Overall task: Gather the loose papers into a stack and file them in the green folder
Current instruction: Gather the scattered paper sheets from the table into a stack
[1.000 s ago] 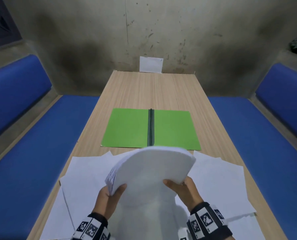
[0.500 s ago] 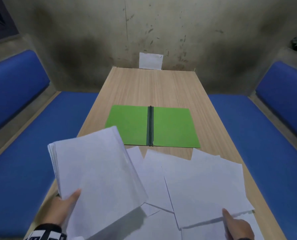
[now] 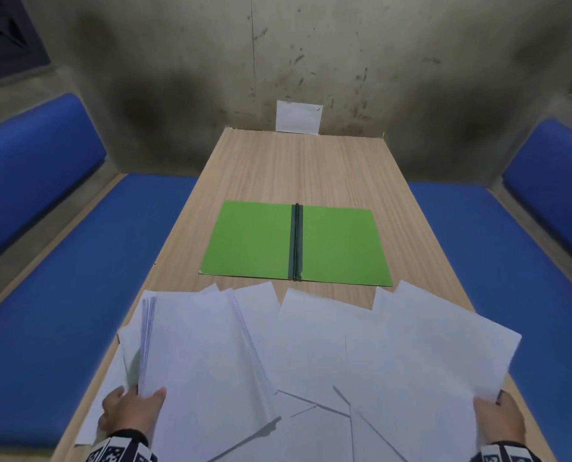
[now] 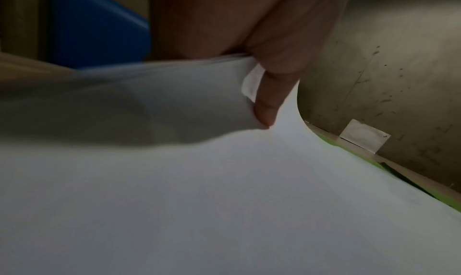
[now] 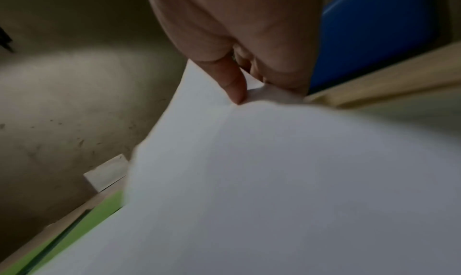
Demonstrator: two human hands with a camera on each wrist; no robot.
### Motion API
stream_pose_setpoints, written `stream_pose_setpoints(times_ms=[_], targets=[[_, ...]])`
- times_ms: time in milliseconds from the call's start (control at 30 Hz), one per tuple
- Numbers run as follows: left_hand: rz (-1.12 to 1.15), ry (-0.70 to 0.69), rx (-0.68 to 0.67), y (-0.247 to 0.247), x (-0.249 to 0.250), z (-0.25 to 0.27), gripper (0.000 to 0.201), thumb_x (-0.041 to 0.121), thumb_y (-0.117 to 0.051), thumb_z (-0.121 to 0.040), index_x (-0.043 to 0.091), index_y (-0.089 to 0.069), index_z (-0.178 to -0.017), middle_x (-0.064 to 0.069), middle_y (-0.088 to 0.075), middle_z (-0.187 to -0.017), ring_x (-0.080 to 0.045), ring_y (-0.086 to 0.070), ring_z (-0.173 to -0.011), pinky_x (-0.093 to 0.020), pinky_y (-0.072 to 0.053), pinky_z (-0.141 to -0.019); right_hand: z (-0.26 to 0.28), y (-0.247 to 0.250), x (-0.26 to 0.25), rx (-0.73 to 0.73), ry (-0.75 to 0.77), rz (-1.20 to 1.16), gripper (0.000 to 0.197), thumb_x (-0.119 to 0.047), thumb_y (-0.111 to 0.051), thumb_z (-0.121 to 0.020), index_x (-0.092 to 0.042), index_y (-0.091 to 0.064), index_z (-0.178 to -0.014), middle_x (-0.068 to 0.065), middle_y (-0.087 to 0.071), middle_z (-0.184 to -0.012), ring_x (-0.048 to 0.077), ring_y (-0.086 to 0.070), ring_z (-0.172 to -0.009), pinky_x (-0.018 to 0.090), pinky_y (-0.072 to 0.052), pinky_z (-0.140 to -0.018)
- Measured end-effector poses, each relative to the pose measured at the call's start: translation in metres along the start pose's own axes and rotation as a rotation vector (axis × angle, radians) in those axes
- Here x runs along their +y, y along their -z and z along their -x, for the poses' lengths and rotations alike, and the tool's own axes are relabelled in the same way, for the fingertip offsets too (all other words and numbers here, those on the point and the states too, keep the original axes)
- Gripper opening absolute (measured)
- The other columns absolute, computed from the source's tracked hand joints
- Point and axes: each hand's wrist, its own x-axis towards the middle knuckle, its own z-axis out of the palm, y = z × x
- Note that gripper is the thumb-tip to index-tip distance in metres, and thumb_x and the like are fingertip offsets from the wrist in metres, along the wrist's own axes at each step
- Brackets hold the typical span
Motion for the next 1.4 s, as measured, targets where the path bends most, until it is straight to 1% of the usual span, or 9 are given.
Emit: stream_pose_setpoints(times_ms=[167,367,600,733,833,1000,1200,1333,1400], targets=[[0.025,-0.01,-0.022,-0.001,0.002,-0.004,0.045,0.032,-0.064,-0.078,-0.003,-0.063,-0.105,-0.023,-0.051,-0.116,-0.038,-0.054,-0.096,-0.044,-0.044,-0.1,-0.022,0.004,0.016,-0.043,-0.092,0.142,0.04,-0.001,-0.044,-0.087,0.004,-0.054,-0.126,0.02,-0.056,-0.117,0.034,-0.051,-0.1,0.029,-0.031,-0.082],[0.063,-0.1,-0.104,0.002,0.001,-0.003,0.038,0.018,-0.061,-0.084,-0.008,-0.058,-0.111,-0.027,-0.061,-0.11,-0.033,-0.051,-0.087,-0.041,-0.044,-0.089,-0.03,0.002,0.029,0.023,-0.153,0.539,0.042,-0.027,-0.043,-0.093,-0.018,-0.05,-0.133,0.017,-0.045,-0.127,0.03,-0.049,-0.113,0.032,-0.04,-0.099],[0.055,-0.17,-0.163,0.003,0.002,0.003,0.038,0.016,-0.06,-0.085,-0.01,-0.056,-0.113,-0.026,-0.062,-0.107,-0.032,-0.051,-0.085,-0.036,-0.042,-0.079,-0.008,-0.015,0.023,-0.184,-0.015,0.46,0.024,-0.015,-0.062,-0.084,-0.001,-0.053,-0.101,0.01,-0.053,-0.091,0.027,-0.05,-0.091,0.031,-0.039,-0.082],[0.048,-0.235,-0.195,-0.001,0.004,0.01,0.031,0.012,-0.059,-0.086,-0.008,-0.058,-0.108,-0.019,-0.057,-0.091,-0.032,-0.052,-0.082,-0.034,-0.039,-0.073,0.01,-0.023,0.019,-0.153,0.03,0.176,0.051,0.006,-0.064,-0.081,-0.002,-0.044,-0.127,0.023,-0.043,-0.142,0.034,-0.047,-0.126,0.038,-0.033,-0.107],[0.077,-0.276,-0.207,-0.003,0.008,0.017,0.028,0.01,-0.056,-0.087,-0.005,-0.058,-0.11,-0.016,-0.056,-0.092,-0.03,-0.051,-0.084,-0.032,-0.038,-0.075,0.015,-0.024,0.01,-0.182,0.103,0.08,0.066,0.01,-0.059,-0.084,-0.004,-0.033,-0.143,0.023,-0.043,-0.144,0.035,-0.044,-0.131,0.038,-0.032,-0.108],[0.135,-0.321,-0.184,0.004,0.015,0.024,0.03,0.009,-0.057,-0.087,-0.003,-0.058,-0.114,-0.018,-0.061,-0.099,-0.029,-0.053,-0.088,-0.036,-0.042,-0.084,0.004,-0.021,0.001,-0.243,0.213,0.181,0.034,0.001,-0.052,-0.09,0.005,-0.059,-0.122,0.02,-0.064,-0.106,0.03,-0.056,-0.095,0.033,-0.041,-0.084],[0.154,-0.325,-0.189,0.009,0.023,0.029,0.039,0.014,-0.055,-0.088,-0.002,-0.053,-0.124,-0.021,-0.062,-0.119,-0.033,-0.056,-0.107,-0.041,-0.041,-0.099,0.001,-0.001,-0.018,-0.146,0.342,0.023,0.025,-0.002,-0.05,-0.092,0.001,-0.061,-0.114,0.017,-0.059,-0.098,0.026,-0.051,-0.091,0.029,-0.039,-0.078],[0.136,-0.364,-0.185,0.009,0.027,0.033,0.034,0.012,-0.055,-0.088,-0.002,-0.057,-0.119,-0.018,-0.064,-0.11,-0.03,-0.056,-0.097,-0.04,-0.042,-0.096,-0.004,0.017,-0.035,-0.005,0.424,-0.165,0.023,-0.003,-0.05,-0.093,0.0,-0.06,-0.113,0.017,-0.061,-0.101,0.026,-0.055,-0.092,0.023,-0.043,-0.074],[0.153,-0.378,-0.194,0.01,0.029,0.035,0.031,0.011,-0.056,-0.088,-0.001,-0.058,-0.117,-0.017,-0.064,-0.105,-0.028,-0.055,-0.092,-0.039,-0.043,-0.093,-0.005,0.026,-0.044,0.058,0.458,-0.316,0.016,-0.008,-0.051,-0.094,-0.006,-0.06,-0.107,0.014,-0.06,-0.092,0.024,-0.054,-0.079,0.009,-0.046,-0.056]])
